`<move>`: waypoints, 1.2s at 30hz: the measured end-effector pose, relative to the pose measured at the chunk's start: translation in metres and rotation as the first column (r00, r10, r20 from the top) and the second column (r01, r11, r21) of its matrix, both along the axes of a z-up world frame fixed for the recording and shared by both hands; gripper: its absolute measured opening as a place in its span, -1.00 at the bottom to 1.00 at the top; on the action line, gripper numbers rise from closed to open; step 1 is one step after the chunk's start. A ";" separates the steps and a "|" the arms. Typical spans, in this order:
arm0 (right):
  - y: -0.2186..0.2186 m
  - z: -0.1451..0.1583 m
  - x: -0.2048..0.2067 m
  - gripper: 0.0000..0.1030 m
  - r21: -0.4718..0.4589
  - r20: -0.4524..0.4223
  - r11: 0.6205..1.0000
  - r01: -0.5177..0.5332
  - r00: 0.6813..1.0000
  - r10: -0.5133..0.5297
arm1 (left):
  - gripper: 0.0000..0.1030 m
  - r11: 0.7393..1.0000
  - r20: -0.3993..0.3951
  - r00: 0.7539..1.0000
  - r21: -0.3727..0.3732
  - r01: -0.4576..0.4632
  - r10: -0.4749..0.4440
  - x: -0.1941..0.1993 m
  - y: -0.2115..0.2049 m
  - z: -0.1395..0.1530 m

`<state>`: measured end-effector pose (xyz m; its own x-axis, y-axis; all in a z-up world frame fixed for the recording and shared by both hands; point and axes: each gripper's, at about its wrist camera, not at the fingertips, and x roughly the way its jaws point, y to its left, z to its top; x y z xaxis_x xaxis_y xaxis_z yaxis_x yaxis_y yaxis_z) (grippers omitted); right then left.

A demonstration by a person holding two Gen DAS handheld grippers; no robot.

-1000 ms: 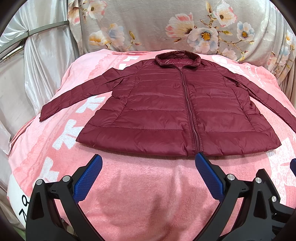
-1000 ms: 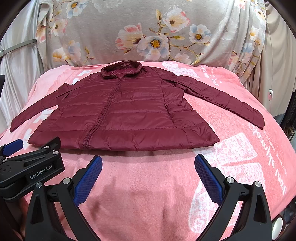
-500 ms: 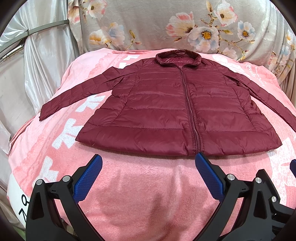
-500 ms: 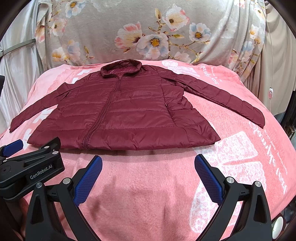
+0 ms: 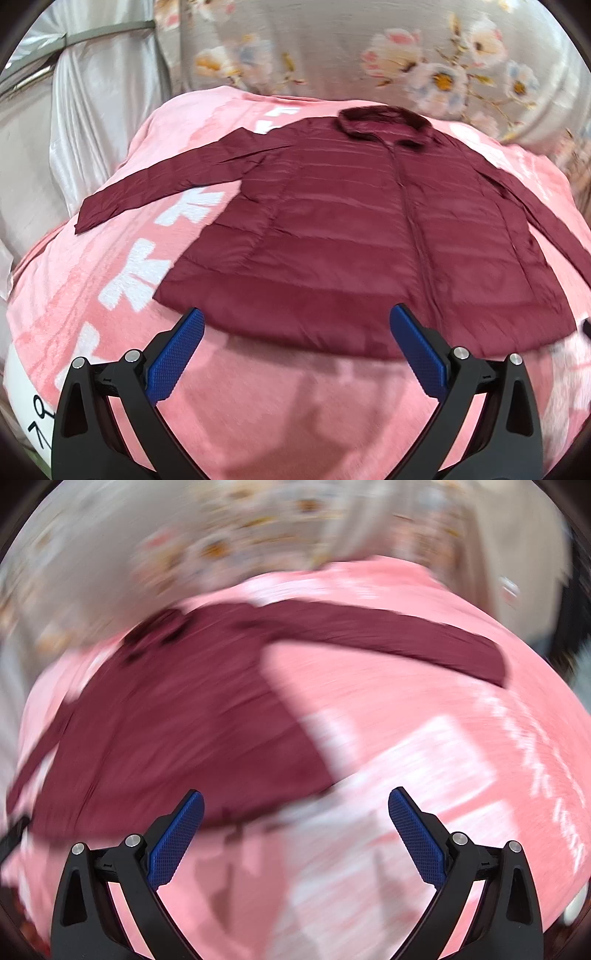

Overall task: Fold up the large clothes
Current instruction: 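Grasp a sleeve cuff with the right gripper and lift it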

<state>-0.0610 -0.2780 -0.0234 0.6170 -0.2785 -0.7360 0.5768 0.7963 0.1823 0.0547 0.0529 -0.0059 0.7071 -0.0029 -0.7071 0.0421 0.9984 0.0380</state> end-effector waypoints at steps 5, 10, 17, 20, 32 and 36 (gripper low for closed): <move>-0.114 -0.014 -0.021 0.90 0.185 0.086 0.947 0.263 0.955 -0.282 | 0.91 0.998 -0.005 0.998 0.005 -0.061 0.061 0.034 0.015 -0.005; -0.192 -0.044 -0.031 0.90 0.330 0.072 0.839 0.433 0.874 -0.480 | 0.90 0.991 0.011 0.992 0.040 -0.126 0.126 0.061 0.025 -0.010; -0.234 -0.058 -0.023 0.55 0.347 0.112 0.798 0.493 0.823 -0.557 | 0.91 0.987 -0.009 0.987 0.018 -0.161 0.161 0.091 0.035 -0.016; -0.256 -0.053 -0.011 -0.33 0.336 0.140 0.802 0.494 0.816 -0.561 | 0.91 0.987 -0.036 0.986 0.001 -0.163 0.163 0.101 0.039 -0.020; -0.139 0.108 0.159 -0.90 -0.053 0.379 0.999 0.004 0.925 0.016 | 0.91 0.961 -0.056 0.960 0.037 -0.273 0.275 0.119 0.080 -0.031; -0.024 0.119 0.233 -0.90 -0.141 0.346 0.940 -0.312 0.874 0.342 | 0.91 0.957 -0.067 0.955 0.039 -0.286 0.288 0.117 0.092 -0.036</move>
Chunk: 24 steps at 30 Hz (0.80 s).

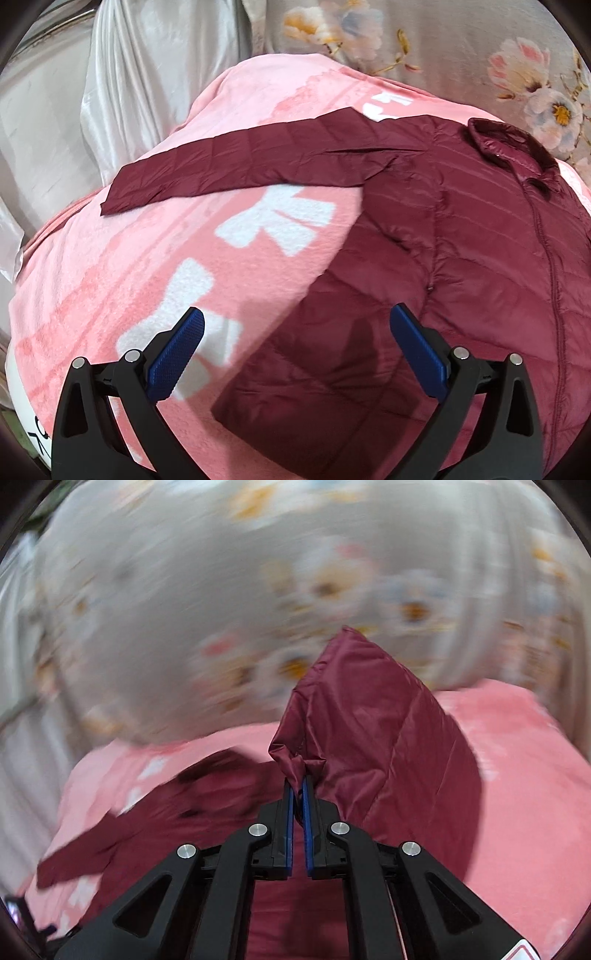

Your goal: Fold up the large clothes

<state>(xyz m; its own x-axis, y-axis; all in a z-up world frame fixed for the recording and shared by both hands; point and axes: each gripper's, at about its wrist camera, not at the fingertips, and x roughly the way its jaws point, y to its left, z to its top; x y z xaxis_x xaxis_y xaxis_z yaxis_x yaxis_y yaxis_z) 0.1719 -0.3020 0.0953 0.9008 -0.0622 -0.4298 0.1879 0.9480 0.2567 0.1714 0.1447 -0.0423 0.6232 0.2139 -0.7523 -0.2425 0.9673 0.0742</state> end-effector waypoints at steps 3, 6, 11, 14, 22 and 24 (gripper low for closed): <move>0.080 -0.021 0.039 -0.90 -0.002 -0.059 0.981 -0.192 0.980 0.192 | 0.91 1.000 -0.005 1.000 -0.010 -0.001 0.001 -0.003 0.008 -0.003; 0.146 -0.055 0.067 -0.90 0.002 -0.142 0.946 -0.323 0.937 0.320 | 0.91 1.000 -0.009 1.000 -0.027 0.001 -0.001 -0.004 0.015 -0.006; 0.208 -0.111 0.088 -0.91 0.066 -0.267 0.894 -0.442 0.856 0.443 | 0.91 0.999 -0.011 1.000 -0.051 0.013 -0.014 -0.002 0.021 -0.010; 0.231 -0.139 0.092 -0.79 0.088 -0.329 0.866 -0.492 0.807 0.491 | 0.91 0.995 0.007 1.000 -0.095 0.030 -0.030 -0.002 0.021 -0.008; 0.227 -0.121 0.063 0.19 0.132 -0.255 0.817 -0.561 0.777 0.575 | 0.91 0.880 0.114 0.972 -0.412 0.236 -0.208 0.019 -0.001 0.026; 0.204 -0.105 0.047 0.20 0.123 -0.219 0.838 -0.532 0.809 0.546 | 0.91 0.820 0.119 0.968 -0.514 0.252 -0.223 0.032 -0.007 0.030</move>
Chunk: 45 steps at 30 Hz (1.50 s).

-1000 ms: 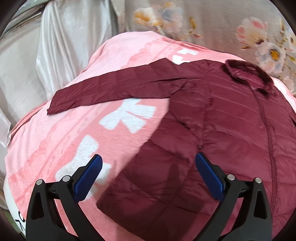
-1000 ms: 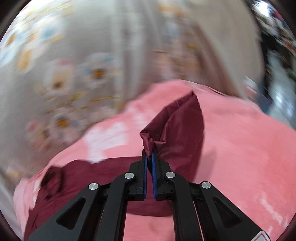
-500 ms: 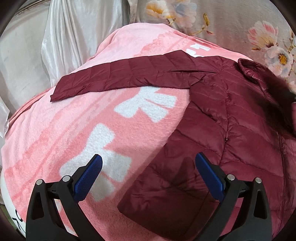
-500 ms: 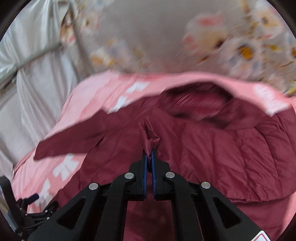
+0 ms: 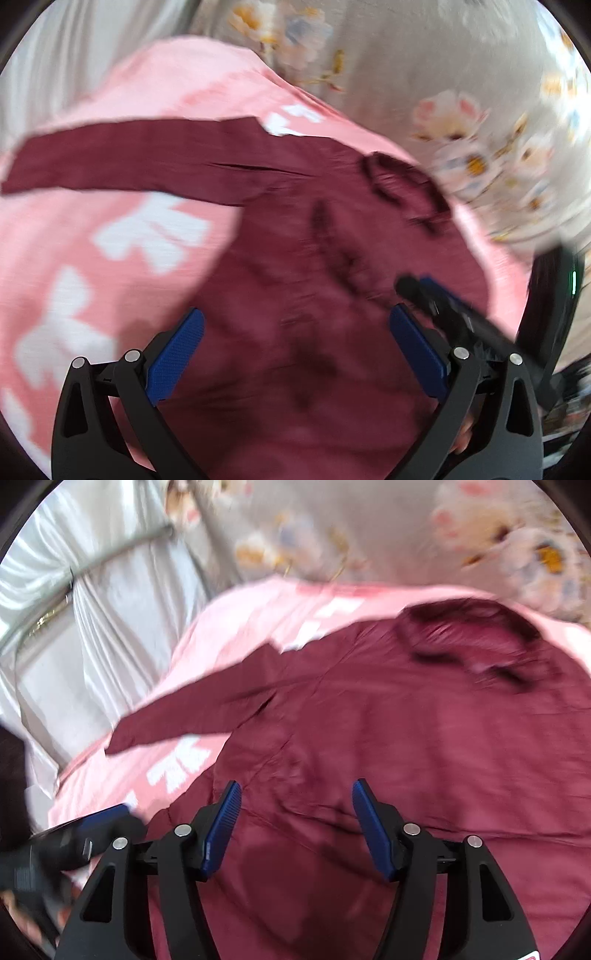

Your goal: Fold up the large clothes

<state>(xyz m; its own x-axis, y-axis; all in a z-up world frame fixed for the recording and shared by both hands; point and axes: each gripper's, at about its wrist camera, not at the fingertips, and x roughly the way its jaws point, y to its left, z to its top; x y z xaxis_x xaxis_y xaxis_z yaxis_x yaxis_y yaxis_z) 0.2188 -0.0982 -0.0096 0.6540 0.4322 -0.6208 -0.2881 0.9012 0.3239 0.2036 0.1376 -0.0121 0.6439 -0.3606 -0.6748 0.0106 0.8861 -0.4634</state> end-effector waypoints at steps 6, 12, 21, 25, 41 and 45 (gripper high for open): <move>-0.133 0.006 -0.035 0.21 0.096 -0.059 0.942 0.321 0.947 -0.316 | 0.91 0.982 -0.095 0.993 -0.183 0.047 -0.065 0.056 -0.039 -0.013; -0.267 -0.035 -0.054 0.23 0.343 -0.265 0.713 0.612 0.791 -0.551 | 0.02 0.986 -0.212 0.974 -0.160 0.044 -0.078 0.098 -0.070 -0.048; -0.309 -0.069 -0.005 -0.28 0.379 -0.358 0.637 0.672 0.741 -0.569 | -0.91 0.999 -0.122 0.992 -0.026 0.020 -0.023 0.110 -0.056 -0.024; -0.311 -0.074 0.012 -0.97 0.352 -0.356 0.639 0.684 0.729 -0.585 | -0.92 0.999 -0.102 0.995 0.047 0.006 -0.001 0.117 -0.054 -0.022; -0.297 -0.057 -0.015 -0.44 0.245 -0.251 0.706 0.665 0.747 -0.616 | -0.89 0.986 -0.045 0.999 0.161 0.033 -0.026 0.107 -0.069 -0.063; -0.303 -0.071 -0.012 -0.22 0.262 -0.296 0.679 0.686 0.726 -0.620 | -0.89 0.983 -0.025 0.999 0.180 0.030 -0.026 0.105 -0.071 -0.063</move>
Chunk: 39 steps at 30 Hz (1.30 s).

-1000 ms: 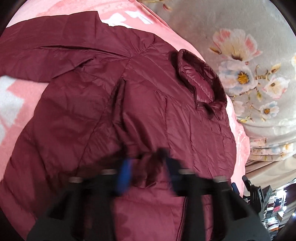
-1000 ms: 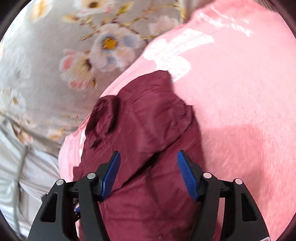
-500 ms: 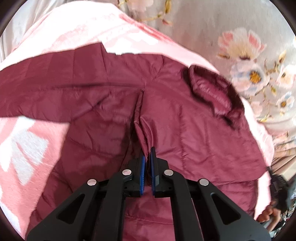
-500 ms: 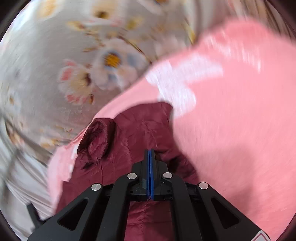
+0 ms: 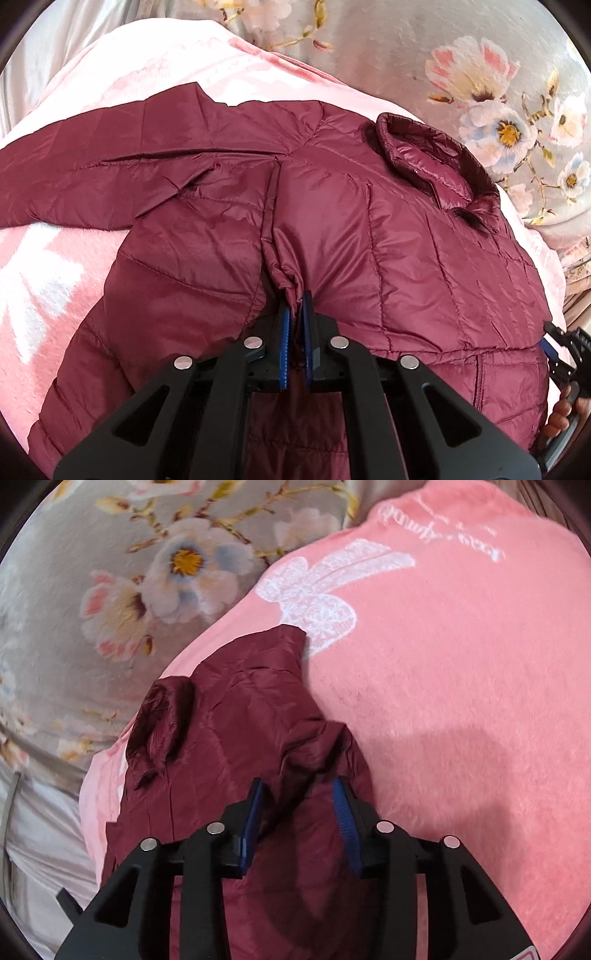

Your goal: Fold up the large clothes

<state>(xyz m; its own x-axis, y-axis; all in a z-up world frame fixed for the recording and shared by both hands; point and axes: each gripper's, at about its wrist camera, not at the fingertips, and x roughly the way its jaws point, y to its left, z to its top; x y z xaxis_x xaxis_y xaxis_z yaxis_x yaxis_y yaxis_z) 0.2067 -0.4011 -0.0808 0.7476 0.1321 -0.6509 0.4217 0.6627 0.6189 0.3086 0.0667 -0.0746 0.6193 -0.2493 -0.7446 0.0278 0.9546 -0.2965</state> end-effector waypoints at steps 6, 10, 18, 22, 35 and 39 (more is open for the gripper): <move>-0.022 0.023 0.003 -0.95 0.005 0.132 0.999 0.049 0.990 -0.049 | -0.88 1.000 0.008 1.000 -0.005 0.003 -0.003 -0.001 0.001 0.000; -0.002 0.041 -0.005 -1.00 -0.289 0.081 0.952 0.100 0.993 -0.080 | -0.88 1.000 0.015 1.000 0.030 0.003 -0.003 -0.001 -0.004 0.001; -0.009 0.031 -0.013 -1.00 -0.377 -0.023 0.919 0.117 0.991 -0.135 | -0.88 0.999 0.019 1.000 0.048 0.004 -0.005 -0.002 -0.005 0.002; 0.042 0.063 -0.006 -1.00 -0.395 0.021 0.918 -0.040 0.998 0.052 | -0.88 0.998 0.021 1.000 0.065 0.005 -0.006 -0.002 -0.008 0.003; 0.203 0.010 0.061 -1.00 -0.383 -0.165 0.812 -0.439 0.898 0.408 | -0.87 1.000 0.019 1.000 0.025 0.007 -0.007 -0.003 -0.004 0.002; 0.210 0.008 0.056 -1.00 -0.439 -0.163 0.790 -0.428 0.902 0.399 | -0.87 1.000 0.018 1.000 0.015 0.007 -0.007 -0.002 -0.003 0.002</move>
<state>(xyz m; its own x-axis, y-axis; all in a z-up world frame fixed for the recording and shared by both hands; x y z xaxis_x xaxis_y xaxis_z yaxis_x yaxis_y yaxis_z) 0.2629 -0.1908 -0.0730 0.6481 0.0993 -0.7550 0.0680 0.9799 0.1873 0.3062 0.0640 -0.0726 0.6313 -0.2429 -0.7366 0.0397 0.9586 -0.2820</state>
